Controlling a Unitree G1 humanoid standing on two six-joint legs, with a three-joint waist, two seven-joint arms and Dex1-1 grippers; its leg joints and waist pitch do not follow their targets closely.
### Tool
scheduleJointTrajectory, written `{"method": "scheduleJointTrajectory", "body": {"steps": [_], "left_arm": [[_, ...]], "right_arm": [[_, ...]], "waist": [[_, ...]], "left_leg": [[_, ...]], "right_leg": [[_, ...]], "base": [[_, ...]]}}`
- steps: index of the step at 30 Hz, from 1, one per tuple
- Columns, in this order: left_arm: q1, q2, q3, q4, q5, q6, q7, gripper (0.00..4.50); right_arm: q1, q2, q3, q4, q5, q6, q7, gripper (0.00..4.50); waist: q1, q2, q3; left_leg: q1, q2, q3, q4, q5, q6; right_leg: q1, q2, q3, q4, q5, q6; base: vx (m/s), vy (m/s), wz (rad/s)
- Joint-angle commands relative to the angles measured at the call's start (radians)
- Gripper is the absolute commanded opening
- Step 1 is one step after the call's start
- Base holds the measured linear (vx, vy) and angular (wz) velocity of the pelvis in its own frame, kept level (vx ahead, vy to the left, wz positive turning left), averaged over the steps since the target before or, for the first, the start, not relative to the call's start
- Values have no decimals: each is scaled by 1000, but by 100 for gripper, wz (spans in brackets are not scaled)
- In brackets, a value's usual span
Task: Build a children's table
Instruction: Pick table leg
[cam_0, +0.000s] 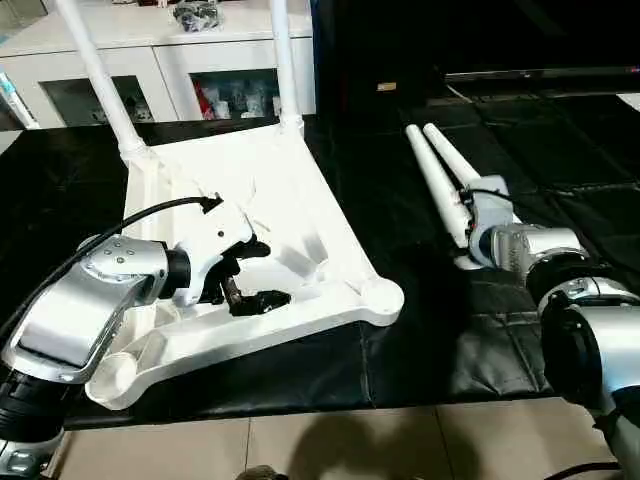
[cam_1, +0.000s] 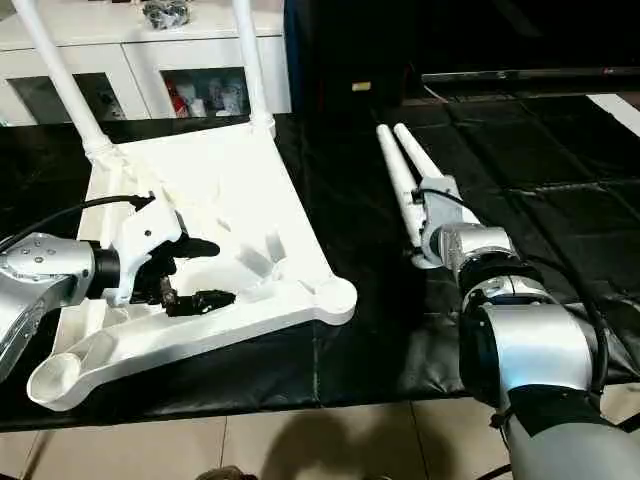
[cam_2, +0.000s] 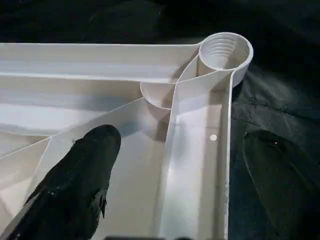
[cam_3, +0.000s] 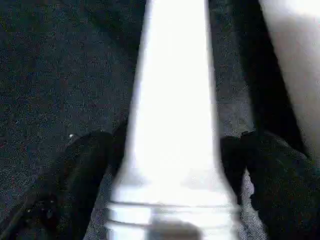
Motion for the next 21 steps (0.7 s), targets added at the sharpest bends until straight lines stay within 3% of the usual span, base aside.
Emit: {"method": "scheduleJointTrajectory", "body": {"steps": [1, 12, 14, 21], "left_arm": [[-1, 18, 7, -17, -5, 8, 1, 450], [-2, 18, -9, -19, -16, 3, -5, 450], [-5, 15, -10, -18, -20, 7, -4, 450], [-8, 4, -16, -13, -28, 26, -2, 450]], "right_arm": [[-31, -7, -9, 2, 5, 27, 37, 404], [-10, 0, -6, -6, -9, 45, 59, 320], [-4, 3, 2, -5, -17, 49, 66, 289], [19, 5, 12, -4, -30, 55, 64, 271]], "waist": [[6, 2, -75], [7, -4, -76], [7, -5, -76], [6, -5, -75]], "left_leg": [[6, 42, -23, -66, -281, 1], [6, 42, -21, -63, -259, 3], [7, 42, -21, -64, -258, 2], [8, 43, -21, -64, -260, 1]], "right_leg": [[57, -71, 66, -68, -318, -171], [56, -74, 67, -70, -322, -170], [56, -73, 67, -69, -321, -170], [55, -72, 67, -72, -345, -158]], "base": [[0, 0, 0], [0, 0, 0], [0, 0, 0], [0, 0, 0]]}}
